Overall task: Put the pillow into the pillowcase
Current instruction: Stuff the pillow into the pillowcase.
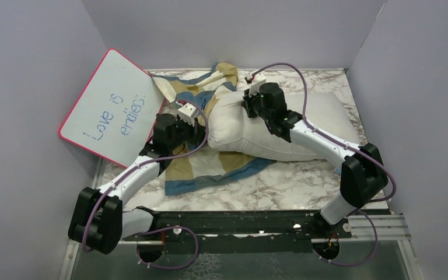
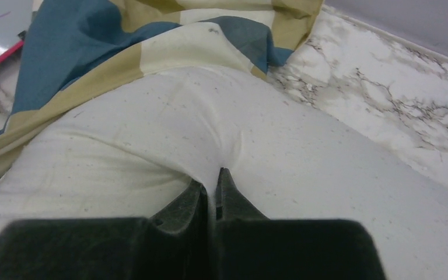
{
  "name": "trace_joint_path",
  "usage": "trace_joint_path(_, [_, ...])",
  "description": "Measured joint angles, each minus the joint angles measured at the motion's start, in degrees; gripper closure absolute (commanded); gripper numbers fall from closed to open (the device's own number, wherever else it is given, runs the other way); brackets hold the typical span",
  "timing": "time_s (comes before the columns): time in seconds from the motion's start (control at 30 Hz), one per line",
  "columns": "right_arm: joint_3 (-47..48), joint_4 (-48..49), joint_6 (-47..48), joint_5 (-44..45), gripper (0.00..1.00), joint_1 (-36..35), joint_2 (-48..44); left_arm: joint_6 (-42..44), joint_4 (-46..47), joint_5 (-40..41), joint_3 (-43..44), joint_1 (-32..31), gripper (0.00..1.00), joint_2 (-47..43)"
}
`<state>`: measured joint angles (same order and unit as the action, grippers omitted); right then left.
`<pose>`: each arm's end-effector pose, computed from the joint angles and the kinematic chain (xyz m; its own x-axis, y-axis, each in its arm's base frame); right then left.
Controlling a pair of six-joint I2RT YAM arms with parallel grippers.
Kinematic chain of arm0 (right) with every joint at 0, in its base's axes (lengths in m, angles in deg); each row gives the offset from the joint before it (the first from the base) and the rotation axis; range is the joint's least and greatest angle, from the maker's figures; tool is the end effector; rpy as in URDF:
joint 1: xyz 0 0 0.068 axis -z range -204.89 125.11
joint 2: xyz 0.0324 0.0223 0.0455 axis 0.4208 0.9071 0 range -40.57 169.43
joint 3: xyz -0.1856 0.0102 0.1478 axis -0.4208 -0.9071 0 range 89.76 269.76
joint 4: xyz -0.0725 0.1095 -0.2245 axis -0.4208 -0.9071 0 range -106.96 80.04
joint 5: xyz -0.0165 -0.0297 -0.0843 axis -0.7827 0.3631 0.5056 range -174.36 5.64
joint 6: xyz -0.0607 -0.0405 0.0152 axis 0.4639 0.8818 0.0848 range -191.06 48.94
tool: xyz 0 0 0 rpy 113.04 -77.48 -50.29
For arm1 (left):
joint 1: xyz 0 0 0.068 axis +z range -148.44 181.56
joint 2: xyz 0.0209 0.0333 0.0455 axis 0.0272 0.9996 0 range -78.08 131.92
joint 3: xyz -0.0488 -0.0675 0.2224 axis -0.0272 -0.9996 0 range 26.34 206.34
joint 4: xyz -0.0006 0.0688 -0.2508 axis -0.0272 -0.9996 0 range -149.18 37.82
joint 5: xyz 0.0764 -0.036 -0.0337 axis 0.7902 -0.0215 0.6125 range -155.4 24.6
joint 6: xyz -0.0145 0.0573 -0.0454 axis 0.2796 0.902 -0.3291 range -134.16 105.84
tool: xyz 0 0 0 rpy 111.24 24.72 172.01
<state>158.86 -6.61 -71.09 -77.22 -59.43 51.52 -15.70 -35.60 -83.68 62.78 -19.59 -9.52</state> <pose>0.3373 0.2226 0.2550 -0.2771 -0.1901 -0.9418 -0.4660 0.8838 -0.0413 0.2761 -0.1280 0.2107 -0.2665 0.0756 -0.9609 0.6175 0.7789 -0.1100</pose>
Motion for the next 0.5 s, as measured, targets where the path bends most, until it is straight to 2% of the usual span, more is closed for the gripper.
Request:
trace_joint_path(0.1, [0.04, -1.20, 0.83, -4.26, 0.63, 0.11, 0.02, -3.10, 0.07, -0.33, -1.05, 0.00, 1.00, -0.26])
trace_joint_path(0.23, [2.69, -9.29, 5.90, -13.53, 0.36, 0.57, -0.04, -6.93, -0.04, -0.39, -1.22, 0.00, 1.00, -1.01])
trace_joint_path(0.37, [7.63, -19.61, 11.69, -21.44, 0.24, 0.92, -0.90, -9.55, -0.26, -0.57, -1.20, 0.00, 1.00, -2.45])
trace_joint_path(0.4, [8.00, -21.35, 13.00, -23.34, 0.17, 0.92, -1.68, -9.86, -0.55, -0.57, -1.16, 0.00, 1.00, -2.71])
trace_joint_path(0.43, [8.04, -22.91, 14.16, -25.27, 0.05, 0.92, -2.69, -10.08, -1.22, -0.55, -0.96, 0.00, 1.00, -2.91])
trace_joint_path(0.5, [7.72, -25.70, 16.85, -28.94, 0.00, 0.96, -5.14, -10.32, -2.54, -0.42, -0.33, 0.00, 1.00, -2.99])
